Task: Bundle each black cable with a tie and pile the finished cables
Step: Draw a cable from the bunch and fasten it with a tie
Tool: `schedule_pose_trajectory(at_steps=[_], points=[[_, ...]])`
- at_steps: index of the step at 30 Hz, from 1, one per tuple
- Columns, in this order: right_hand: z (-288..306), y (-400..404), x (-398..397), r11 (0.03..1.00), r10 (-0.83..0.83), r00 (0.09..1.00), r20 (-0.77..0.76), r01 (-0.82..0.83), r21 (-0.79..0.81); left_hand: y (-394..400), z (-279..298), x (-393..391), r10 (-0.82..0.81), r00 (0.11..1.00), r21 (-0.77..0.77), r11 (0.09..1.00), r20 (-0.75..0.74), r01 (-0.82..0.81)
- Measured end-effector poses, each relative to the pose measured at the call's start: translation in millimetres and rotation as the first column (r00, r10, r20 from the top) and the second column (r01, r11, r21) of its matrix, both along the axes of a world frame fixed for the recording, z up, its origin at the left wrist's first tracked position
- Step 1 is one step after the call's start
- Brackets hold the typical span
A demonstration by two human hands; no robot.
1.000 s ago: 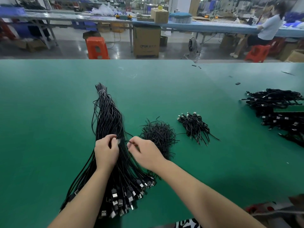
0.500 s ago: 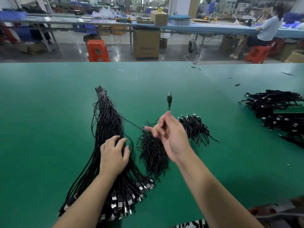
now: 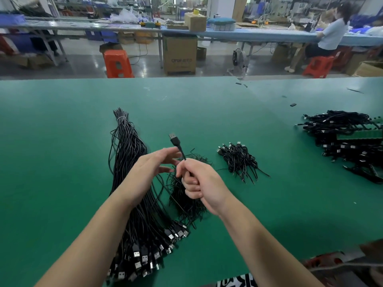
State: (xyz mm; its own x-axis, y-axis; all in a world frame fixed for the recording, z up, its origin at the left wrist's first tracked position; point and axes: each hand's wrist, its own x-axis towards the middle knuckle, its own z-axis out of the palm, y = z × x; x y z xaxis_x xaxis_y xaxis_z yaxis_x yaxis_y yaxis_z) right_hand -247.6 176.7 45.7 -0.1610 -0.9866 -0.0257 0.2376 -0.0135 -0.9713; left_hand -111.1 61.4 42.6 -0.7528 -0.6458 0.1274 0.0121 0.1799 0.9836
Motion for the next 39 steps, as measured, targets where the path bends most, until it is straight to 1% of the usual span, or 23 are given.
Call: schedule_pose_trajectory(at_steps=[2,6,9,11,13,15,16,19,21,23,24,25,27,29,30,31,32,33,34,35,36,37,39], points=[[-0.4,-0.1,3.0,1.000,0.005,1.000,-0.029,-0.004,0.018,8.0,14.0,-5.4,-0.080,0.997,0.055,0.995,0.025,0.078],[-2.0,2.3,8.0,0.999,-0.009,1.000,-0.002,0.009,0.036,18.4,17.6,-7.2,-0.184,0.979,0.061,0.982,0.090,0.179],[-2.1,5.1,9.4,1.000,0.009,0.999,-0.050,-0.008,0.022,21.0,17.0,-5.8,-0.164,0.982,-0.005,0.986,0.097,0.165],[-1.5,6.3,9.4,0.999,0.026,0.996,-0.091,-0.024,0.021,20.8,17.4,-5.3,-0.168,0.982,-0.014,0.985,0.084,0.169],[-0.7,7.2,9.4,0.999,0.039,0.994,-0.107,-0.037,0.019,22.1,18.8,-4.8,-0.178,0.981,0.013,0.984,0.082,0.178],[0.6,7.8,10.7,0.999,0.043,0.993,-0.111,-0.042,0.014,22.9,20.5,-4.6,-0.191,0.979,0.077,0.980,0.065,0.186],[0.8,7.9,11.5,0.999,0.042,0.994,-0.106,-0.040,0.018,23.5,20.9,-4.4,-0.193,0.978,0.082,0.979,0.075,0.187],[-1.6,6.8,14.0,0.999,0.036,0.995,-0.091,-0.033,0.034,23.7,19.9,-3.8,-0.193,0.973,0.046,0.981,0.128,0.188],[-3.7,5.2,15.7,0.999,0.034,0.998,-0.061,-0.031,0.040,22.9,17.0,-4.9,-0.147,0.983,0.020,0.989,0.109,0.146],[-5.9,4.1,17.4,0.998,0.039,0.999,0.001,-0.039,0.049,25.7,16.3,-6.4,-0.115,0.992,0.026,0.993,0.052,0.114],[-7.0,3.8,18.5,0.997,0.054,0.998,0.038,-0.056,0.056,26.3,16.3,-8.7,-0.099,0.995,0.064,0.993,0.005,0.099],[-8.6,3.8,19.7,0.994,0.081,0.994,0.078,-0.086,0.061,25.5,15.8,-11.6,-0.073,0.996,0.115,0.990,-0.060,0.080],[-13.5,4.2,22.2,0.983,0.150,0.971,0.185,-0.166,0.072,20.9,19.3,-15.0,0.004,0.963,0.286,0.955,-0.270,0.076],[-21.0,5.1,22.7,0.967,0.206,0.921,0.329,-0.242,0.073,11.4,33.2,-10.5,0.116,0.865,0.497,0.852,-0.487,0.165],[-25.2,5.5,22.9,0.957,0.232,0.882,0.411,-0.283,0.067,6.0,41.7,-3.8,0.153,0.832,0.569,0.792,-0.534,0.220],[-29.7,5.9,23.0,0.945,0.258,0.830,0.495,-0.324,0.051,1.2,48.7,3.4,0.130,0.831,0.615,0.736,-0.540,0.285],[-33.9,6.1,23.2,0.933,0.280,0.772,0.571,-0.360,0.029,-1.9,54.2,10.4,0.037,0.856,0.640,0.680,-0.516,0.356],[-37.8,6.0,23.2,0.924,0.292,0.721,0.628,-0.382,0.008,-3.7,56.7,17.6,-0.139,0.875,0.635,0.636,-0.464,0.438],[-41.4,5.8,22.9,0.921,0.294,0.692,0.660,-0.390,-0.001,-3.7,56.5,22.2,-0.364,0.848,0.598,0.601,-0.386,0.530],[-44.6,5.5,21.9,0.923,0.284,0.689,0.666,-0.384,0.004,-3.7,54.8,25.7,-0.552,0.785,0.555,0.573,-0.281,0.603],[-47.3,5.6,20.4,0.930,0.264,0.706,0.657,-0.368,0.021,-2.9,52.6,28.9,-0.655,0.740,0.531,0.576,-0.155,0.621],[-49.1,5.9,18.4,0.938,0.238,0.724,0.647,-0.345,0.041,-2.4,49.5,31.2,-0.688,0.725,0.517,0.613,-0.024,0.598],[-50.1,6.4,12.3,0.953,0.177,0.742,0.647,-0.294,0.076,-2.5,40.6,33.8,-0.670,0.710,0.481,0.707,0.217,0.519]])
